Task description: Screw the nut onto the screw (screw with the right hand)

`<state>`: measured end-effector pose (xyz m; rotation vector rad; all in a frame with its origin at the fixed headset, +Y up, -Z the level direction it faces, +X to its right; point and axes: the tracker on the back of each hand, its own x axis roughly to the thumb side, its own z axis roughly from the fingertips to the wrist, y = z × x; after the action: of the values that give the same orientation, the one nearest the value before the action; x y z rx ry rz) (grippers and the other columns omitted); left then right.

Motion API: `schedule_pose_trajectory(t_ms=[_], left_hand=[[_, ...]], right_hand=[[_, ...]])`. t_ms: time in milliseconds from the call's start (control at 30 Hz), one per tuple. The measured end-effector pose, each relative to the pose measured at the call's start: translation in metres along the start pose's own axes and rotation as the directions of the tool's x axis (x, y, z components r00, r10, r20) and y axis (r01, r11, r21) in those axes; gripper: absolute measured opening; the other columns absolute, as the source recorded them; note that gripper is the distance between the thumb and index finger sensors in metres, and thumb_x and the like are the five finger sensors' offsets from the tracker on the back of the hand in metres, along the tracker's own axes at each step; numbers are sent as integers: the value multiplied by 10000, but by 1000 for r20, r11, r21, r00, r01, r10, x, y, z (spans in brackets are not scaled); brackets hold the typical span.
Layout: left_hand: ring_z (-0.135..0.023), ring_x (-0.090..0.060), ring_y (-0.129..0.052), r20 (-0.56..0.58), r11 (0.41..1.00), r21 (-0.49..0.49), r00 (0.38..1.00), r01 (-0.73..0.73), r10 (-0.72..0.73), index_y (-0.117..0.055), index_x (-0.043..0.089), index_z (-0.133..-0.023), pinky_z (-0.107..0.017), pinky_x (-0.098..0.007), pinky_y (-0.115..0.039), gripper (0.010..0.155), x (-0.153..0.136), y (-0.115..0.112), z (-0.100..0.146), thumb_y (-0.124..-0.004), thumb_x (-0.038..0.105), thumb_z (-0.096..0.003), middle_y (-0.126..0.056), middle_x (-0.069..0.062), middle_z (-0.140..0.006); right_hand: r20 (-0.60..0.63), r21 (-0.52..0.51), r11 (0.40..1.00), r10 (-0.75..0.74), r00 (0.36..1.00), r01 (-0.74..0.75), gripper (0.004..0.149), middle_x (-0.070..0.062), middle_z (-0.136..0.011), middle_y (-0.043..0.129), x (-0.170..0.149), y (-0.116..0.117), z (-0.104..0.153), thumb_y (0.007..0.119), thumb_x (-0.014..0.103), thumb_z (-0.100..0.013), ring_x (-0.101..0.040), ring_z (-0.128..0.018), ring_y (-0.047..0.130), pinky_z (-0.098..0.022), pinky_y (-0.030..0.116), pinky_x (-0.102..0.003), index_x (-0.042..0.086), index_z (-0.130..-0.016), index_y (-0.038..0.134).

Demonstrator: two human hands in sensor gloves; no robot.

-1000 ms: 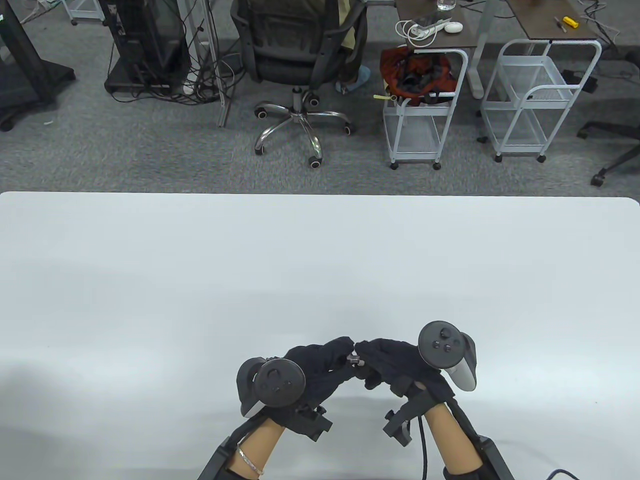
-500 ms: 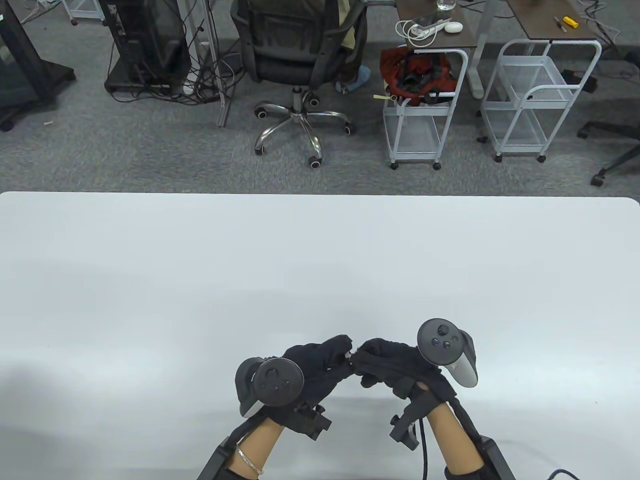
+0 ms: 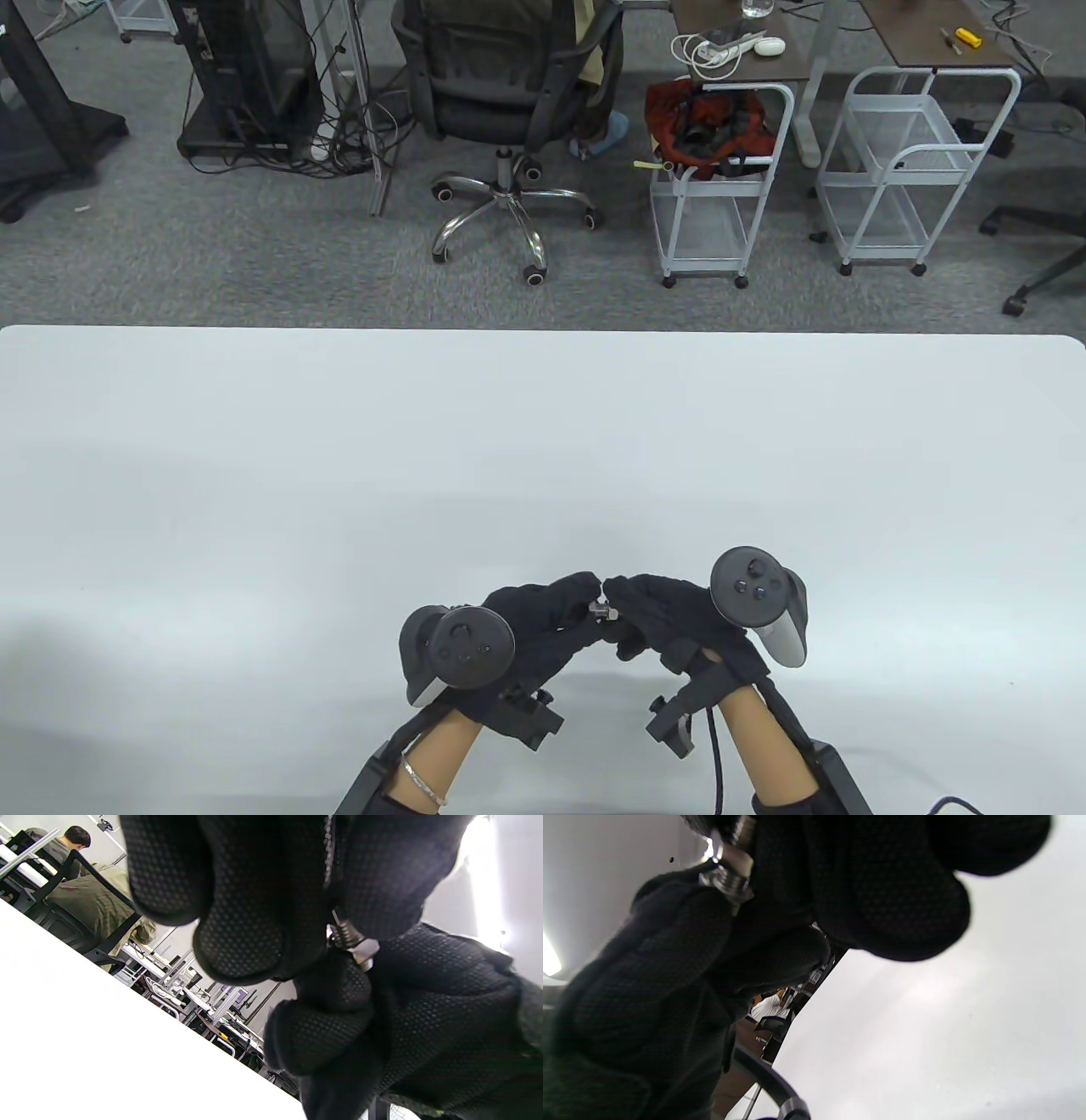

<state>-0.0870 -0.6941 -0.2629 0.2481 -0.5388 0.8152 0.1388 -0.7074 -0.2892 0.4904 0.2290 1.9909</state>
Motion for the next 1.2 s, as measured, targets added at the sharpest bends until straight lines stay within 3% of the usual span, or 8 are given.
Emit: schedule_pose_trajectory(t_ms=[100, 267, 433, 567, 733, 867, 1033, 1200], left_hand=[[-471, -90, -1119, -4, 999, 15, 999, 42, -42, -899, 168, -807, -453, -322, -908, 487, 0, 2, 0, -869, 439, -404, -1115, 42, -617], [-472, -90, -1118, 1, 1000, -1, 1000, -13, 13, -902, 173, -803, -455, -324, -907, 485, 0, 0, 0, -873, 439, -399, -1115, 42, -615], [-471, -88, -1119, -7, 999, 21, 999, 34, -34, -902, 171, -805, -452, -322, -908, 484, 0, 3, 0, -870, 439, -402, -1115, 43, -616], [-474, -89, -1118, -4, 1000, 2, 1000, -21, 21, -901, 174, -804, -456, -323, -906, 484, -1, 1, 0, -871, 440, -400, -1114, 41, -618], [-473, -87, -1118, -10, 999, 23, 1000, 24, -23, -901, 173, -805, -453, -322, -908, 484, -1, 3, 1, -869, 440, -403, -1114, 43, -617], [-475, -89, -1118, -3, 1000, 5, 1000, -27, 27, -901, 176, -804, -457, -323, -906, 483, 0, 1, 0, -871, 440, -400, -1114, 40, -620], [-476, -87, -1117, -10, 999, 29, 1000, 20, -20, -899, 176, -807, -455, -320, -908, 482, 0, 4, 1, -869, 439, -404, -1113, 44, -620], [-477, -91, -1117, -9, 999, 7, 999, -41, 41, -900, 176, -805, -459, -324, -905, 483, -1, 1, 0, -872, 438, -401, -1112, 40, -622]], right_hand=[[-8, 114, 994, 5, 1000, -4, 500, -276, -710, 917, 1, 0, -1, 717, 430, -586, -342, -481, 1005, -396, 767, -509, -22, -780, 806], [6, -33, 999, 7, 1000, -6, 459, -222, -555, 1001, 0, 0, 0, 623, 384, -609, -301, -326, 1039, -313, 799, -480, 17, -632, 899], [-4, 120, 993, 15, 1000, -15, 490, -265, -721, 914, 2, 0, -1, 718, 429, -586, -337, -495, 1003, -405, 766, -506, -10, -786, 799], [9, -38, 999, 0, 1000, 0, 457, -225, -563, 998, 1, 0, 0, 623, 380, -609, -303, -332, 1039, -316, 798, -482, 15, -639, 895], [0, 116, 993, 7, 1000, -7, 487, -274, -727, 908, 2, 0, -1, 720, 421, -587, -342, -500, 1001, -407, 764, -511, -15, -791, 797], [13, -43, 999, -5, 1000, 6, 450, -222, -560, 1001, 1, -1, 1, 628, 381, -607, -302, -331, 1040, -316, 800, -480, 22, -635, 898], [0, 115, 993, -6, 1000, 6, 487, -276, -725, 908, 3, -1, 0, 721, 420, -586, -347, -497, 1000, -405, 763, -512, -16, -789, 798], [11, -32, 999, -8, 1000, 9, 450, -227, -566, 997, 2, -1, 1, 627, 380, -608, -300, -339, 1039, -319, 798, -482, 20, -640, 895]])
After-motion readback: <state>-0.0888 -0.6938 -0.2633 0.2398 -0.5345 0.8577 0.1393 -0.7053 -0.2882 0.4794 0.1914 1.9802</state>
